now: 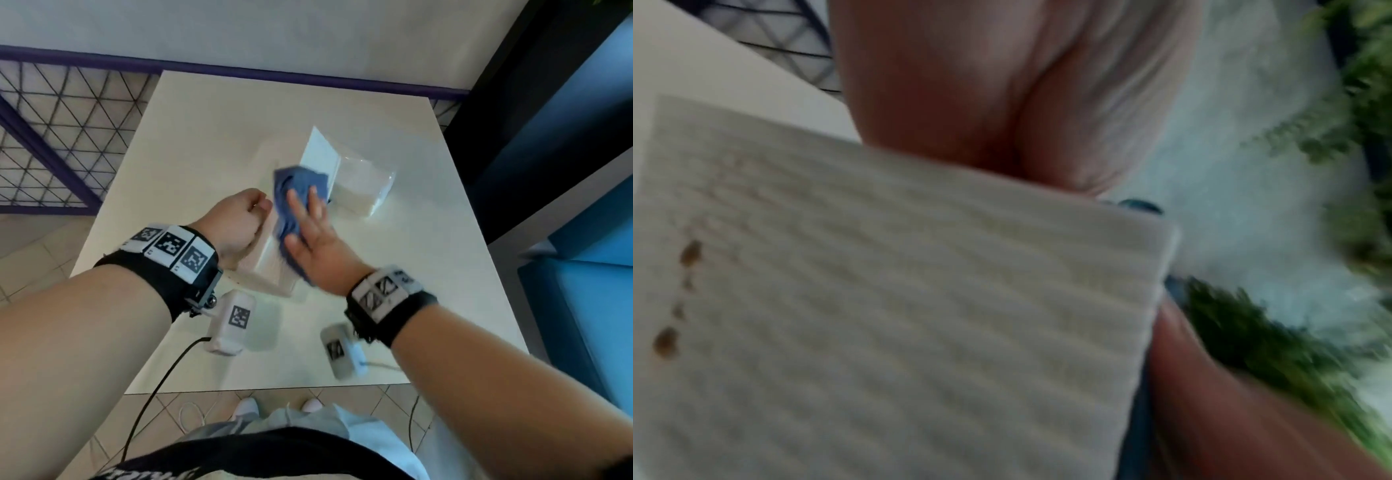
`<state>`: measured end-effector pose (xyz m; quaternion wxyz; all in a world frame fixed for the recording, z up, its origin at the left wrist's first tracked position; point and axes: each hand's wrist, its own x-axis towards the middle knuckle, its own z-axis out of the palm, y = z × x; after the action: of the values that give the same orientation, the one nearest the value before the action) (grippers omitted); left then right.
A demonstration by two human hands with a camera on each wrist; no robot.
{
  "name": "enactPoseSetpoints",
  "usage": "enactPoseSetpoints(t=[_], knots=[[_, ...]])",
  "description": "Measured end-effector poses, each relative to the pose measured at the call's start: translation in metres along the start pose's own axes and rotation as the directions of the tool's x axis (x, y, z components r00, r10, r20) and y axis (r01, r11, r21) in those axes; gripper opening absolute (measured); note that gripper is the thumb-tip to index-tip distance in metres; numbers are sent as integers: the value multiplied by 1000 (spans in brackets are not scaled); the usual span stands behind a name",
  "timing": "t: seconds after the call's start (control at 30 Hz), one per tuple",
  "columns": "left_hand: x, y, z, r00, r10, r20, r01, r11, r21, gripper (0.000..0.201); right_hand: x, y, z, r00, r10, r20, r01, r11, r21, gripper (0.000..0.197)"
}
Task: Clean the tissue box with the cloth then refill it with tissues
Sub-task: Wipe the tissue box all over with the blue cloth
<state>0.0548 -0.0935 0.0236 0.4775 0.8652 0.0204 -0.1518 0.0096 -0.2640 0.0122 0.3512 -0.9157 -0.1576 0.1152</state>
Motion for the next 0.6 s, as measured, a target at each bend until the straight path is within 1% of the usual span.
enactPoseSetpoints(t=[0.07, 0.13, 0.17, 0.23, 0.27, 0.37, 0.4, 0.43, 0.5, 0.53, 0.6], knots=[[-6, 1, 5, 999, 20, 39, -20, 1000, 5, 21, 31, 17, -26, 989, 102, -108, -99, 995, 32, 62], [-11, -2, 8, 996, 20, 82, -18, 999, -28, 22, 56, 29, -49, 969, 181, -170, -183, 983, 5, 59], [-13, -4, 9, 995, 20, 94, -15, 999, -49, 22, 63, 31, -56, 963, 192, -191, -199, 980, -17, 58], [-14, -4, 9, 996, 17, 86, -10, 997, -75, 22, 62, 25, -55, 958, 187, -219, -193, 981, -6, 58], [-14, -3, 9, 998, 12, 61, -7, 997, -75, 22, 55, 17, -48, 965, 166, -202, -169, 986, 3, 58], [-9, -1, -1, 997, 0, -82, -1, 1000, -11, 24, 17, -11, -7, 999, 33, -32, -33, 999, -15, 61], [-8, 0, -5, 994, -11, -110, 6, 999, -41, 23, 2, -17, 7, 1000, -24, 12, 25, 999, -29, 61], [-8, -1, -8, 993, -32, -112, 19, 994, -109, 20, -11, -21, 18, 996, -73, 45, 75, 996, -40, 62], [-9, -2, -12, 995, -73, -70, 56, 973, -223, 13, -26, -22, 30, 987, -136, 84, 140, 990, -36, 61], [-11, -4, -12, 995, -79, -58, 63, 968, -241, 11, -25, -18, 28, 985, -147, 87, 151, 988, -40, 60], [-14, -3, -8, 996, -50, -70, 36, 982, -187, 17, -9, -10, 10, 993, -112, 43, 114, 991, -63, 59]])
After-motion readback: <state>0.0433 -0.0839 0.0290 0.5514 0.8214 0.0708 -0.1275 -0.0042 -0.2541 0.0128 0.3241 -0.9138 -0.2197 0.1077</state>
